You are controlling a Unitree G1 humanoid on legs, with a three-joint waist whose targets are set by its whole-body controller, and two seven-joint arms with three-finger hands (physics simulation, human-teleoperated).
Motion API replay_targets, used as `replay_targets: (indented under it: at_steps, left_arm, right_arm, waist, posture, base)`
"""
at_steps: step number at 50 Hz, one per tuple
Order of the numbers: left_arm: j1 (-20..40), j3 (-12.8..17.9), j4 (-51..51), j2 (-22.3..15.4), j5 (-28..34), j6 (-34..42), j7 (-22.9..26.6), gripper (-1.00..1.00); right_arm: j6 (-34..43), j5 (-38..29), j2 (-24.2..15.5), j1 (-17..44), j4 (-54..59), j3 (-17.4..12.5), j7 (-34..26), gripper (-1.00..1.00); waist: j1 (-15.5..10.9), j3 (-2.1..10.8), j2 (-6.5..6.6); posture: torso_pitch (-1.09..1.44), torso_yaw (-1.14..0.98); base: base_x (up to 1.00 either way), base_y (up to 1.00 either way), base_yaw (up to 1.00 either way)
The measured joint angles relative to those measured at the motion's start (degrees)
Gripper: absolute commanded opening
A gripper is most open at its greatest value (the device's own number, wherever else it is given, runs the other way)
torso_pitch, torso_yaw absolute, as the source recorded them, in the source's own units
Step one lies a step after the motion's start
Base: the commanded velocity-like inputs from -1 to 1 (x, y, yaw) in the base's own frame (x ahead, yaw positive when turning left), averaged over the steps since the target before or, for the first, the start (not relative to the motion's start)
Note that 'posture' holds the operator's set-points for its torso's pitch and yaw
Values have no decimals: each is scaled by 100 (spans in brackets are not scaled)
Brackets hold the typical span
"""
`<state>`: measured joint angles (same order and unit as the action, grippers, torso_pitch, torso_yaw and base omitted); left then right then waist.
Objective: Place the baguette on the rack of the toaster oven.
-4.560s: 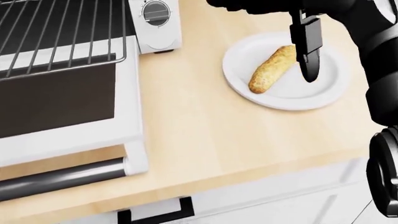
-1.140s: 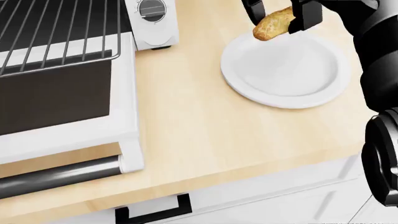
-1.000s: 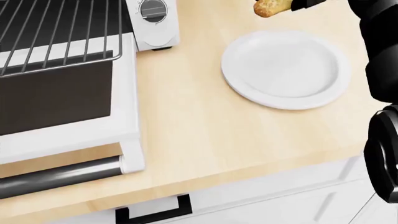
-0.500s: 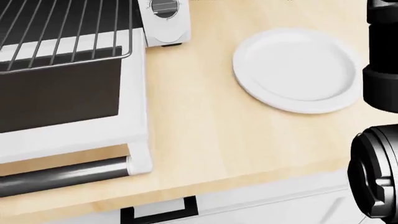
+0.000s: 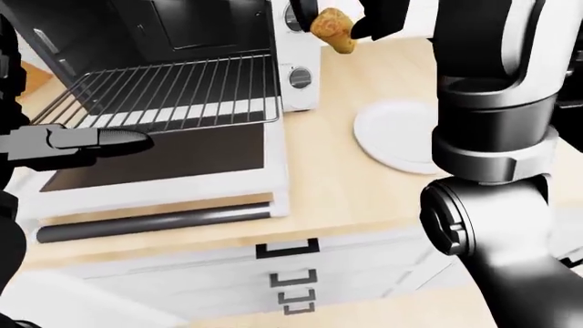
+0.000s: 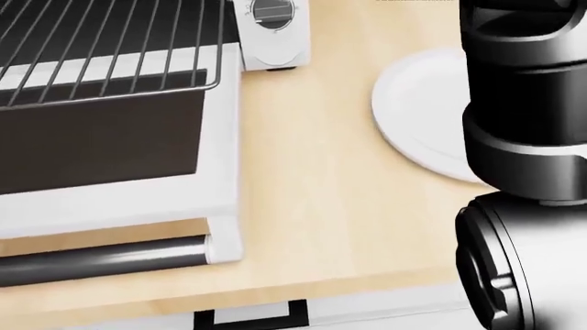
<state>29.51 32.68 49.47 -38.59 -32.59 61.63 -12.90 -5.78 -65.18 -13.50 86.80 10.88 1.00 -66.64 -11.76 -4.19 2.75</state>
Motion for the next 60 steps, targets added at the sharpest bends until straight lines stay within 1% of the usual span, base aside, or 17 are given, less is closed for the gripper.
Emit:
replay_targets:
  at_steps: [8,14,19,23,27,31,34,40,45,50,56,60]
  left_arm:
    - [46,-36,-29,-32,28,1,11,100]
    - [62,-26,-10,-37,41,6,14,100]
    - [19,-53,-14,-4,78,-34,33,100]
    - [-45,20,14,12,89,-42,72,100]
    - [-68,28,18,30,120,-60,80,100]
    - [-160,-48,19,27,211,-138,128,100]
    - [-213,-122,35,49,323,-174,220,100]
    - [-231,-62,75,128,484,-172,366,100]
    - [-193,-100,73,166,613,-159,431,100]
    - [-122,-195,60,199,721,-131,489,100]
    - [-127,-126,103,228,823,-103,589,100]
    - [-155,-188,97,290,929,-134,624,100]
  right_arm:
    - [117,26,185,94,-210,36,-257,-78]
    - [209,62,374,244,-205,80,-305,-82]
    - [257,116,586,387,-10,161,-177,-88]
    - [274,150,717,425,155,203,-24,-90]
    - [250,171,782,498,378,231,120,-91]
    - [116,188,797,638,721,261,308,-91]
    - [-48,193,796,807,1113,270,534,-91]
    - [-361,150,802,981,1723,279,990,-92]
    - [-558,122,806,1109,2201,281,1331,-93]
    - [-736,90,845,1107,2567,309,1656,-95]
    - [-999,-15,872,1065,2960,374,1932,-96]
    - [-1110,-80,934,1106,3121,386,2031,-96]
  waist:
    - [-360,42,48]
    - [-611,87,102]
    - [-804,119,138]
    - [-949,137,152]
    - [-1094,147,160]
    - [-1216,167,169]
    - [-1288,182,174]
    - [-1387,212,168]
    - [-1450,222,155]
    - [-1493,243,140]
    - [-1533,248,130]
    - [-1560,244,125]
  posture:
    - [0,34]
    - [0,37]
    - [0,40]
    - [0,42]
    - [0,44]
    - [0,44]
    - [0,44]
    - [0,44]
    - [0,44]
    - [0,44]
    - [0,44]
    - [0,44]
  base:
    - [0,0,0]
    - [0,0,0]
    - [0,0,0]
    - [0,0,0]
    - [0,0,0]
    - [0,0,0]
    - [0,0,0]
    - [0,0,0]
    - [0,0,0]
    - [0,0,0]
    - [0,0,0]
    - [0,0,0]
